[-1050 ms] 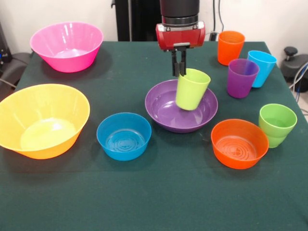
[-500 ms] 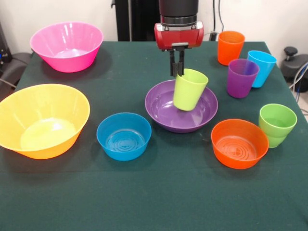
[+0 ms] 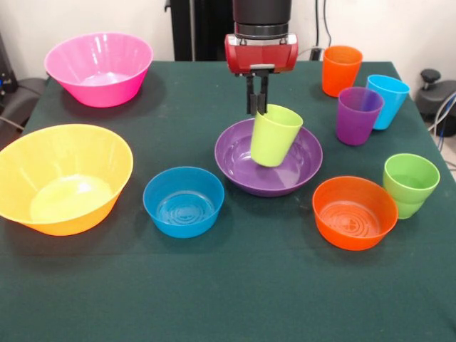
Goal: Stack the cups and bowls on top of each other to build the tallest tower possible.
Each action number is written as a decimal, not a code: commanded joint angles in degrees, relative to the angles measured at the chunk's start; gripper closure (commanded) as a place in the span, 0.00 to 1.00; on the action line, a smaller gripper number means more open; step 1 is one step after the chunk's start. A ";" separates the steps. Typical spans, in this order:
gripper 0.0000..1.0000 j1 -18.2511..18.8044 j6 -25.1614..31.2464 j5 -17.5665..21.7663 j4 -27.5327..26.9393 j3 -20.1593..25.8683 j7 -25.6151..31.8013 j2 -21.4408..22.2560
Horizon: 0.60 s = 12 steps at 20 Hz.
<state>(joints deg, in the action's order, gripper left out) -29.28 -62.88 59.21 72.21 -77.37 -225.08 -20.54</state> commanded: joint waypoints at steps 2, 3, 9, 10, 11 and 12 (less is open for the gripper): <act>1.00 1.01 6.08 -1.14 -4.03 10.95 14.72 -1.12; 1.00 1.02 6.00 -1.06 -4.04 11.10 14.71 -1.05; 1.00 1.22 4.30 -0.44 -4.61 12.35 13.94 -0.57; 1.00 1.29 4.05 -0.31 -4.70 12.47 13.88 -0.49; 1.00 1.30 4.06 -0.28 -4.71 12.57 13.92 -0.42; 1.00 1.38 3.72 -0.16 -4.73 12.75 13.99 -0.30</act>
<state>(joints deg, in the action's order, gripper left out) -29.27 -61.89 59.21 72.22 -76.28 -222.68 -20.13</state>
